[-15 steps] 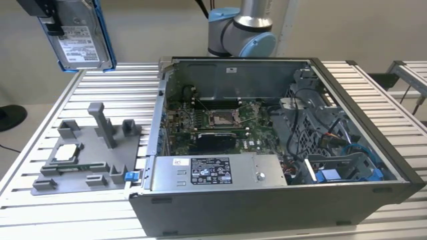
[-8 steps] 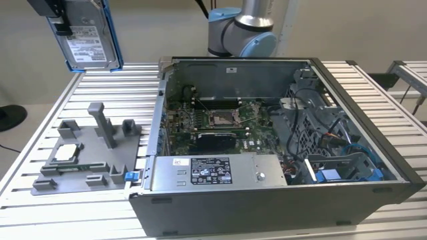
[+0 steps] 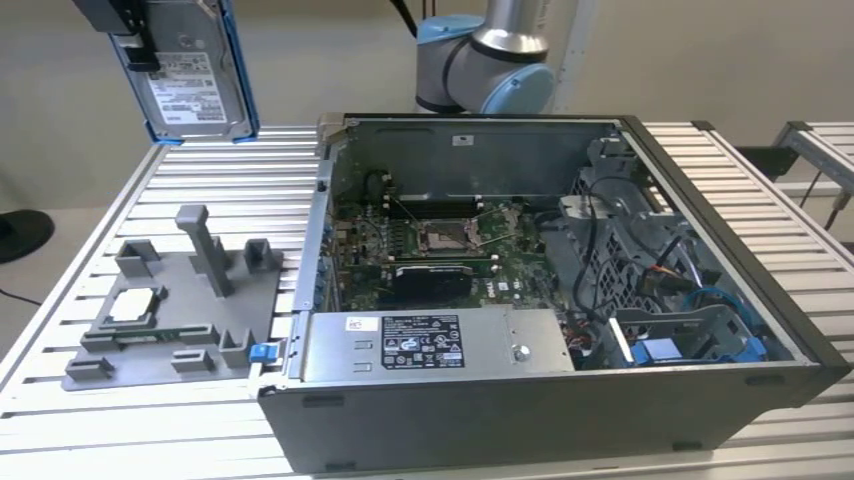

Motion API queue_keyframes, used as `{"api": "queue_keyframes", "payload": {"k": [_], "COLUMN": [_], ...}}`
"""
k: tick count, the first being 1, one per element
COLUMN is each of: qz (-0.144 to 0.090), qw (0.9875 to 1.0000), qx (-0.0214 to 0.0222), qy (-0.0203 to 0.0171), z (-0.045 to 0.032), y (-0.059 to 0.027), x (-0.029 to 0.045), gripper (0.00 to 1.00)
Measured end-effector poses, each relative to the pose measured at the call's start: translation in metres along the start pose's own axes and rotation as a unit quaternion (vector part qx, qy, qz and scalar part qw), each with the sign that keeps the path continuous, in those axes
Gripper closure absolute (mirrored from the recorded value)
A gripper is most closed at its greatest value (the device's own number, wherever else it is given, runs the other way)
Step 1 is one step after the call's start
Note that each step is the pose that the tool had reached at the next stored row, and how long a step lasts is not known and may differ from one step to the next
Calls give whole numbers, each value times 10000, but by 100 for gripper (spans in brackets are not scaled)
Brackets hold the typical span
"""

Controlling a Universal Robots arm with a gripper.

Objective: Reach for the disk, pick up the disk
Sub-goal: 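Pick up the disk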

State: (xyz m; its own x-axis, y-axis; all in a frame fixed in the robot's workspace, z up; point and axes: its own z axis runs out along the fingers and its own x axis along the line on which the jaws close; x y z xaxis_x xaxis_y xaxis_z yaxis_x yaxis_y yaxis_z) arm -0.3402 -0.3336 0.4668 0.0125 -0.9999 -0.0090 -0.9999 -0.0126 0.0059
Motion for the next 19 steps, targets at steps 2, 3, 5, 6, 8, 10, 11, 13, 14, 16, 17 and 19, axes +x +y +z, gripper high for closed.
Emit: {"api": "queue_keyframes", "payload": {"k": [2, 3, 5, 6, 8, 10, 11, 13, 14, 16, 17, 19], "qz": [0, 0, 0, 0, 1, 0, 0, 0, 0, 0, -1, -1], "qw": [10000, 10000, 10000, 10000, 10000, 10000, 10000, 10000, 10000, 10000, 10000, 10000], "qx": [0, 0, 0, 0, 0, 0, 0, 0, 1, 1, -1, 0], "qy": [0, 0, 0, 0, 0, 0, 0, 0, 0, 0, 1, 0], "z": [0, 0, 0, 0, -1, 0, 0, 0, -1, -2, -5, -3], "y": [-30, -43, -59, -63, -64, -65, -66, -66, -66, -67, -73, -94], "x": [0, 1, 1, 0, 1, 1, 1, 1, 1, 1, 1, 1], "gripper": [100, 100, 100, 100, 100, 100, 100, 100, 100, 100, 100, 100]}}
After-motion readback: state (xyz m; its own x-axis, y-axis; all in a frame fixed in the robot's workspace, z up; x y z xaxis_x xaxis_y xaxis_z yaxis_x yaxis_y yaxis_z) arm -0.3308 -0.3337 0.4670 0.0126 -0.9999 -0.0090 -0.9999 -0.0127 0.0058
